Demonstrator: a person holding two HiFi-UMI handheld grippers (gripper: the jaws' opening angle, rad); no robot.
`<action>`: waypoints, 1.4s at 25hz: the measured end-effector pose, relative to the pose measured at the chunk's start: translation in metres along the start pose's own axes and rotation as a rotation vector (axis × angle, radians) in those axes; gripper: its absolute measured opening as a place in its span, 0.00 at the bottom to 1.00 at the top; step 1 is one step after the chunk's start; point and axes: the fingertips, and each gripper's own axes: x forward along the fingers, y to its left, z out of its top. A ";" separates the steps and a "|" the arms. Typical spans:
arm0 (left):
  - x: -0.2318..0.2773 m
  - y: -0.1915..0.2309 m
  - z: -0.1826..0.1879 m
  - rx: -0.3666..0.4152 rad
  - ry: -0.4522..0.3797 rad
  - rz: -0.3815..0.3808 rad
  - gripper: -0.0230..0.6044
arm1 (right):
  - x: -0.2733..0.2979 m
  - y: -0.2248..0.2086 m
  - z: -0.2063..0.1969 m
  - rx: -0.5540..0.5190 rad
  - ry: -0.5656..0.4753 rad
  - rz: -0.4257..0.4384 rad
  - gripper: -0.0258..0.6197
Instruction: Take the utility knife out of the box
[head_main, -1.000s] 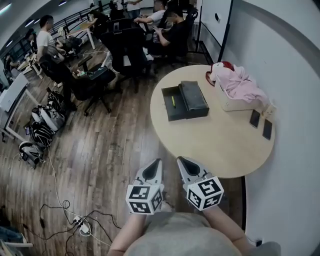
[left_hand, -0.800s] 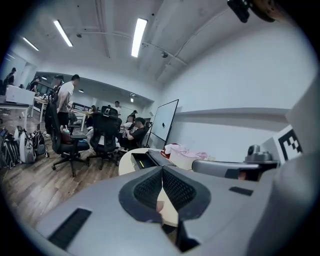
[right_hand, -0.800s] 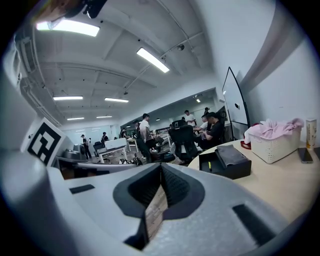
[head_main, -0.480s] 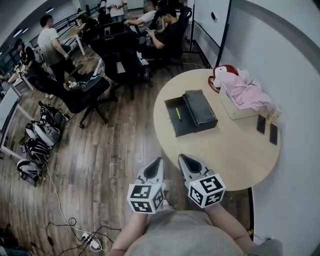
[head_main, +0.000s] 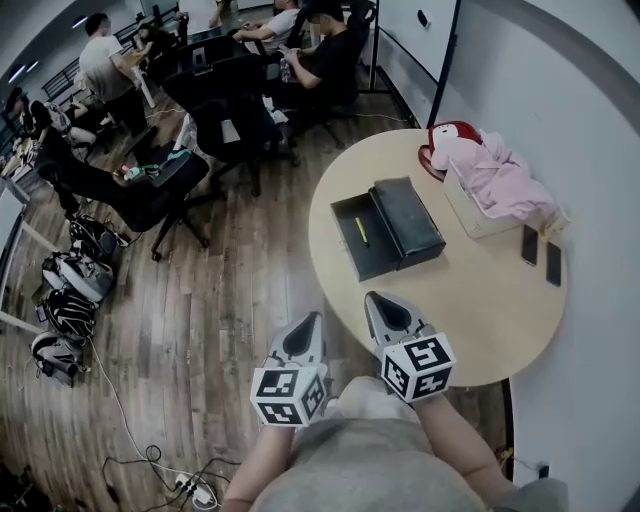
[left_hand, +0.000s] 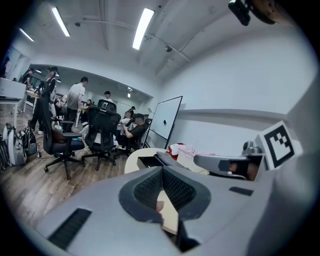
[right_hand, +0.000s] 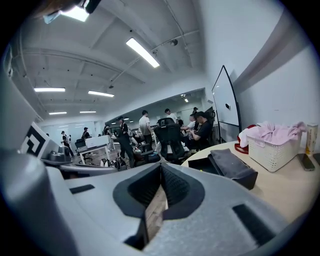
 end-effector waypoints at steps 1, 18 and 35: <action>0.004 0.002 0.000 -0.004 0.004 0.000 0.04 | 0.005 -0.005 0.000 -0.007 0.011 -0.010 0.04; 0.100 0.057 0.011 -0.039 0.060 -0.004 0.04 | 0.142 -0.113 -0.034 -0.081 0.257 -0.127 0.04; 0.158 0.092 -0.002 -0.078 0.130 -0.006 0.04 | 0.241 -0.179 -0.122 -0.014 0.657 -0.176 0.21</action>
